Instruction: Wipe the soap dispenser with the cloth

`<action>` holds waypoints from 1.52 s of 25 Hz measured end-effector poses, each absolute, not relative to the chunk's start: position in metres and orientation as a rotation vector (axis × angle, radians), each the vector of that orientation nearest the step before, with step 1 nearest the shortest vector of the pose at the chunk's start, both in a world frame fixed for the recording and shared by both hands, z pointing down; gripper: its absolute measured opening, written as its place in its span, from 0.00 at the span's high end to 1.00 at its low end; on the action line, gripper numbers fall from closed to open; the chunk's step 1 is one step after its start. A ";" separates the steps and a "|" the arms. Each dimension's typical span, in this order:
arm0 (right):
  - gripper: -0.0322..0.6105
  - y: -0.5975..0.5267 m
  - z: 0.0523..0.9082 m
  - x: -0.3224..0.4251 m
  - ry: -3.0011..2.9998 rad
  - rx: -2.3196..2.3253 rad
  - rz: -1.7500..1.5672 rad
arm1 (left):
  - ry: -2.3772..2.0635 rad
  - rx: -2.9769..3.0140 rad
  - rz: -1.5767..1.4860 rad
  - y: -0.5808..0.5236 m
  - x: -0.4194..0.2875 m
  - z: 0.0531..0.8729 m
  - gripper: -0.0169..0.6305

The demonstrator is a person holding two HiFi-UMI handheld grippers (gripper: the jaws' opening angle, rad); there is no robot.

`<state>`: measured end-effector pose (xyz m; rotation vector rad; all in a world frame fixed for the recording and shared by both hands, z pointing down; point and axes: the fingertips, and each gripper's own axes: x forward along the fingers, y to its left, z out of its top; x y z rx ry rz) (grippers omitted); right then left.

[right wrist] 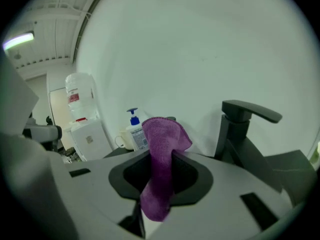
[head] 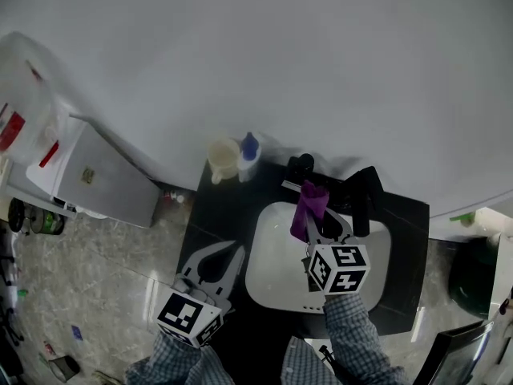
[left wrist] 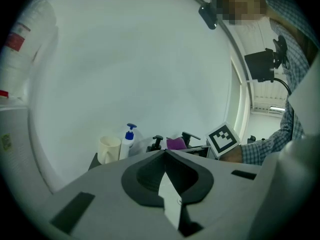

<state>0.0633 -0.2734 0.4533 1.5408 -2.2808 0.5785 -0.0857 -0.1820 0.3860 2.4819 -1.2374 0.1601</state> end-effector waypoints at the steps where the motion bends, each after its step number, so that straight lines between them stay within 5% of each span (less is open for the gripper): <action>1: 0.81 -0.269 0.446 0.063 -2.297 1.560 0.587 | -1.229 2.489 0.159 -0.181 -0.085 0.384 0.96; 25: 0.81 -0.135 0.390 0.096 -2.337 1.785 0.646 | -1.127 2.640 0.153 -0.121 -0.059 0.350 0.96; 38: 0.81 -0.009 0.378 0.123 -2.447 1.740 0.602 | -1.224 2.617 0.109 -0.002 -0.031 0.346 0.96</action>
